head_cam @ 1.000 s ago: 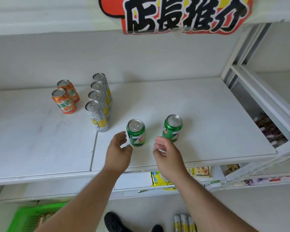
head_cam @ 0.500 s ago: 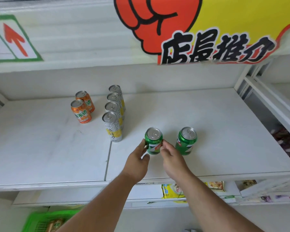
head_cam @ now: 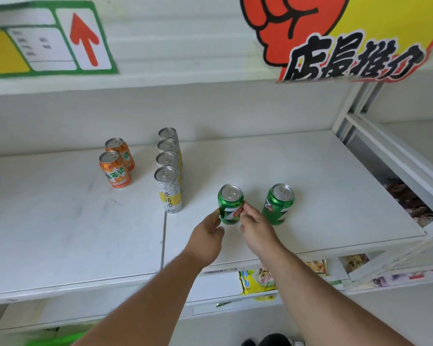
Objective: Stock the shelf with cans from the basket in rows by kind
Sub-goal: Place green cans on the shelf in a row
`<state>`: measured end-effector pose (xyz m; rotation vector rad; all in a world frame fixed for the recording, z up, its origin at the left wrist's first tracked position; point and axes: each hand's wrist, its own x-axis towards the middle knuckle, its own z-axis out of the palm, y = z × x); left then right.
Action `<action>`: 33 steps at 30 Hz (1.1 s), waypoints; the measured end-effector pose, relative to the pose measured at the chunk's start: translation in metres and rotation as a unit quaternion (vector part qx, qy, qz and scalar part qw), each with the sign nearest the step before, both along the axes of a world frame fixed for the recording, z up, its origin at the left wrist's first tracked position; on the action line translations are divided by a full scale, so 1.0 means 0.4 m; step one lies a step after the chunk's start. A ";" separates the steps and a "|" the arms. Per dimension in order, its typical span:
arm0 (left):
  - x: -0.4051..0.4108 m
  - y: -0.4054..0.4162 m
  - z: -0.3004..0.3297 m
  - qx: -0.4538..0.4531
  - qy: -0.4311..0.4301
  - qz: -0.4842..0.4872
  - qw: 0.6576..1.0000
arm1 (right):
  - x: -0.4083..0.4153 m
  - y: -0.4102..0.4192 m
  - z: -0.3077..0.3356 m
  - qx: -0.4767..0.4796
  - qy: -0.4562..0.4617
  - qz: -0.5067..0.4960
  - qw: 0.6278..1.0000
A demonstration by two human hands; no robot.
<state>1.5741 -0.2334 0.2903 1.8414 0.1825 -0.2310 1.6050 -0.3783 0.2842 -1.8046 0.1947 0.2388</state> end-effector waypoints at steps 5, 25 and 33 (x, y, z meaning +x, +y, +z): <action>0.054 0.015 -0.019 -0.015 0.006 0.013 1.000 | 0.051 0.026 0.006 0.033 -0.008 -0.001 0.999; 0.412 0.042 -0.052 0.054 -0.025 0.004 0.998 | 0.372 0.107 0.014 0.039 -0.036 -0.046 0.998; 0.491 0.038 -0.045 0.043 -0.024 0.020 0.999 | 0.458 0.127 0.016 0.042 -0.031 -0.054 0.997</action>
